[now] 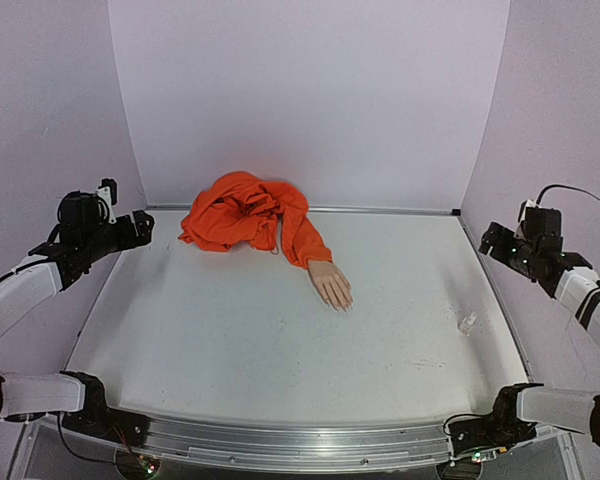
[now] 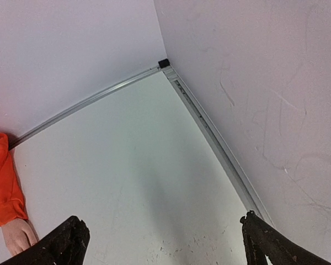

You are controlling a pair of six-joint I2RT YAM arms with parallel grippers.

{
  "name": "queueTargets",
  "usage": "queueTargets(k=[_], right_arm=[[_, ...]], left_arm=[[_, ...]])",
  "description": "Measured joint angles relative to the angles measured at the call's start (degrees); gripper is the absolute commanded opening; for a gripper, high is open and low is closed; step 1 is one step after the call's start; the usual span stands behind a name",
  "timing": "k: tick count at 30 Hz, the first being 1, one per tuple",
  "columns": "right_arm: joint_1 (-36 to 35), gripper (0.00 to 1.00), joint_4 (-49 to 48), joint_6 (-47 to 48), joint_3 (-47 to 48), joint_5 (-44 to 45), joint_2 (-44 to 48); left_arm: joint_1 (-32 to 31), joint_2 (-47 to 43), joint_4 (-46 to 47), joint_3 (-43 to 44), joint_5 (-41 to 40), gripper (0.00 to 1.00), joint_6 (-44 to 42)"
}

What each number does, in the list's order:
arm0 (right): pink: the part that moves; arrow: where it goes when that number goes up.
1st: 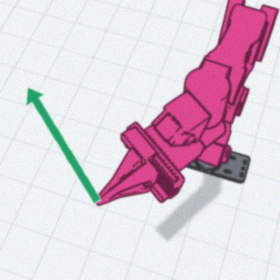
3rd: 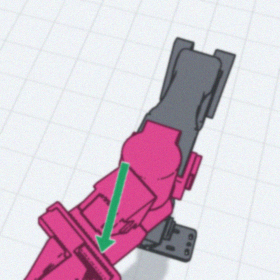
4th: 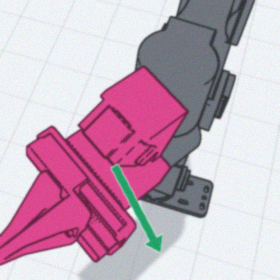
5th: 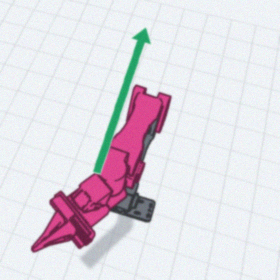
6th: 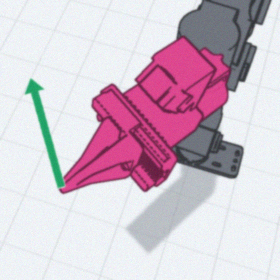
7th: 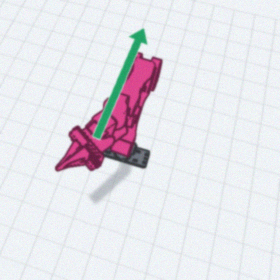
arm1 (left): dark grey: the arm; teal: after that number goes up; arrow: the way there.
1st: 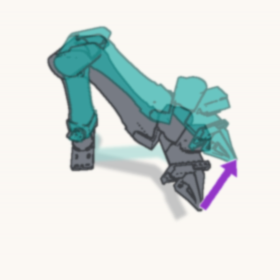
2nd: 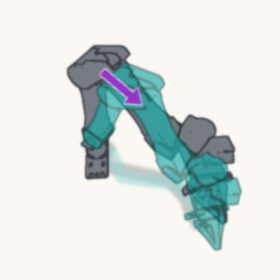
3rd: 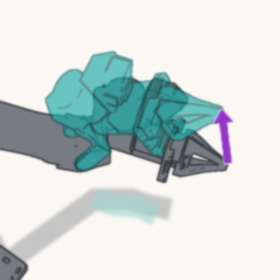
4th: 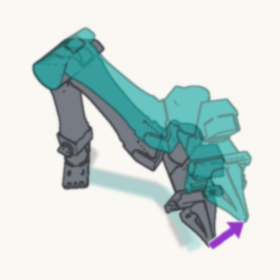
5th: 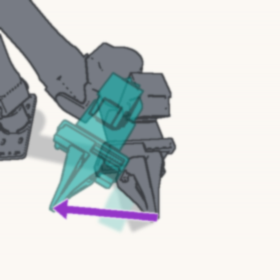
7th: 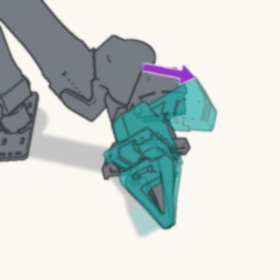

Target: Paint the nails

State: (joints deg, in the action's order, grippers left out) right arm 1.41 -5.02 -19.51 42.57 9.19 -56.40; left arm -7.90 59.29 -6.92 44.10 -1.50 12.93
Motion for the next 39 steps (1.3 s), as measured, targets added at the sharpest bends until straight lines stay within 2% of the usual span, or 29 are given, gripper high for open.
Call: queueTargets(k=[6, 10, 21, 28, 36, 39], right_arm=[[1.0, 0.98, 7.7, -9.2, 0.0, -0.9, -2.8], [1.4, 0.95, 12.9, -14.5, -0.2, -3.3, -4.0], [1.6, 0.82, 23.5, -20.7, -4.1, -8.8, -7.6], [0.3, 0.69, 23.9, -21.3, -4.1, -8.3, -14.1], [-4.5, 0.60, 23.1, -22.2, -2.4, -5.3, -20.0], [-5.8, 0.50, 22.9, -22.3, -1.3, -3.8, -21.0]], left_arm=[[0.3, 2.8, 0.5, 0.0, 1.3, 0.99, 4.1], [0.5, 3.8, 0.5, 0.0, 2.8, 0.99, 6.6], [0.6, 4.9, 0.5, 0.1, 6.1, 0.99, 9.8], [0.6, 6.5, 0.5, 0.9, 7.9, 0.99, 10.8], [0.8, 6.8, 0.5, 0.9, 9.5, 0.99, 11.2], [0.8, 6.8, 0.5, 0.9, 9.5, 1.00, 11.2]])
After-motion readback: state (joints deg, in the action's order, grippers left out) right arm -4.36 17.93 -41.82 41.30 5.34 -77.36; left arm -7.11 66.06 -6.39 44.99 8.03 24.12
